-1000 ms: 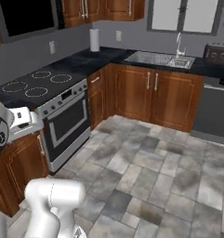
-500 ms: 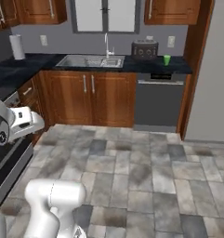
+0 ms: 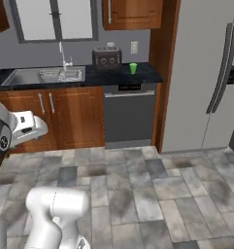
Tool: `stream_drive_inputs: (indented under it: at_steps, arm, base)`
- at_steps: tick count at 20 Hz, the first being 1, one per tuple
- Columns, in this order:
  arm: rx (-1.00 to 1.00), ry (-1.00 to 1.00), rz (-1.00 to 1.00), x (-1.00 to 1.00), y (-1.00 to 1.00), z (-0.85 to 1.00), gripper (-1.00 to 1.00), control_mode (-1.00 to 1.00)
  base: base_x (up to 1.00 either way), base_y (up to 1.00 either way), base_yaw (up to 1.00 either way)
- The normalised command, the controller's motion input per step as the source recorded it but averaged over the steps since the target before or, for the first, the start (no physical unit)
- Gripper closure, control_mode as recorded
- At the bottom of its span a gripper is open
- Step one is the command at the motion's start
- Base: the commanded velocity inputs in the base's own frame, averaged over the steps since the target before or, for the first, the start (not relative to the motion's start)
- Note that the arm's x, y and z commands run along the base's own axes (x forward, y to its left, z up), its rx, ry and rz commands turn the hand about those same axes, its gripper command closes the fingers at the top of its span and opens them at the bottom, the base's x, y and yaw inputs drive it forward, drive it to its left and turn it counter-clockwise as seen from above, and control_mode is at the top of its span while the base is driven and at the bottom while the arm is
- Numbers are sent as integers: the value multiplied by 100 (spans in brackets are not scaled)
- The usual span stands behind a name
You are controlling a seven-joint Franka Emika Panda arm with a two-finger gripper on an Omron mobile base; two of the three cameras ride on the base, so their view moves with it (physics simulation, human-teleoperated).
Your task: Place the pitcher and cup on the dining counter for serving.
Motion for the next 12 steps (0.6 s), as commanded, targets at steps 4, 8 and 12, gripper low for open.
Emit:
stream_drive_inputs:
  at_steps: [4,8,12]
  arm:
    - [0,0,0,0,0,0,-100,100]
    - [0,0,0,0,0,0,-100,100]
    - [0,0,0,0,0,0,-100,100]
  base:
    - [100,-2,-27]
    - [100,-8,-15]
    - [100,-11,-4]
